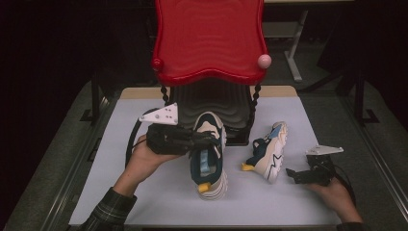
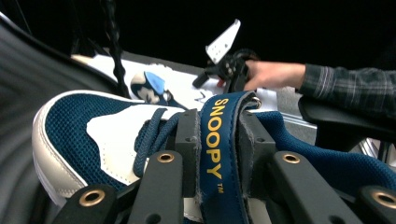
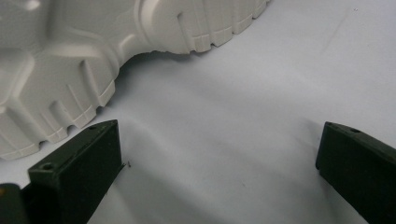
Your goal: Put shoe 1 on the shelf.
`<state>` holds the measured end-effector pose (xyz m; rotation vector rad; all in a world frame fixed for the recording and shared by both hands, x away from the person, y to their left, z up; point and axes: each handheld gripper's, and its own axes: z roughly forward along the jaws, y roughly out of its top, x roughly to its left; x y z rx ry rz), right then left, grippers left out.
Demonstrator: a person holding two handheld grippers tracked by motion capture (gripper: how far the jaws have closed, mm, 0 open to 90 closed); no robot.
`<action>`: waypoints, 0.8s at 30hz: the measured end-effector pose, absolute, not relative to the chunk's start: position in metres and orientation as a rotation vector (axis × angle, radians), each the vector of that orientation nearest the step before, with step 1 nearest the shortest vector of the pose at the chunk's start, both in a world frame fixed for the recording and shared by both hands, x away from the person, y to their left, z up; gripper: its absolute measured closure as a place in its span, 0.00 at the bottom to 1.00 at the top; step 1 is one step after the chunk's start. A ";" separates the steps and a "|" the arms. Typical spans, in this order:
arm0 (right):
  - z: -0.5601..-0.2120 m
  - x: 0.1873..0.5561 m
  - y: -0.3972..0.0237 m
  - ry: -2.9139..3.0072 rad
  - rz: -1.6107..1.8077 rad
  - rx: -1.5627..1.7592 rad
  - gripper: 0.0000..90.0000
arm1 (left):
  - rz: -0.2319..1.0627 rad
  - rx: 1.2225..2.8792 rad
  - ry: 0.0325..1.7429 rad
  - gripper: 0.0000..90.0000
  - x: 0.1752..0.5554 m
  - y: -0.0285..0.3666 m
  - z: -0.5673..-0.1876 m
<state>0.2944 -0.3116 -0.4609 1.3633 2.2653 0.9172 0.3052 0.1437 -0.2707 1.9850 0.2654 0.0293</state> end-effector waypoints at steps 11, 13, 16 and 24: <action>-0.461 0.294 -0.312 2.264 0.917 1.363 0.00 | 0.089 1.962 0.212 0.81 0.307 0.141 -0.226; -0.461 0.294 -0.312 2.263 0.917 1.363 0.00 | 0.100 1.957 0.196 0.81 0.308 0.141 -0.218; -0.461 0.294 -0.311 2.263 0.917 1.363 0.00 | 0.105 1.935 0.187 0.81 0.309 0.141 -0.206; -0.461 0.294 -0.311 2.262 0.916 1.364 0.00 | 0.150 1.922 0.160 0.81 0.311 0.141 -0.175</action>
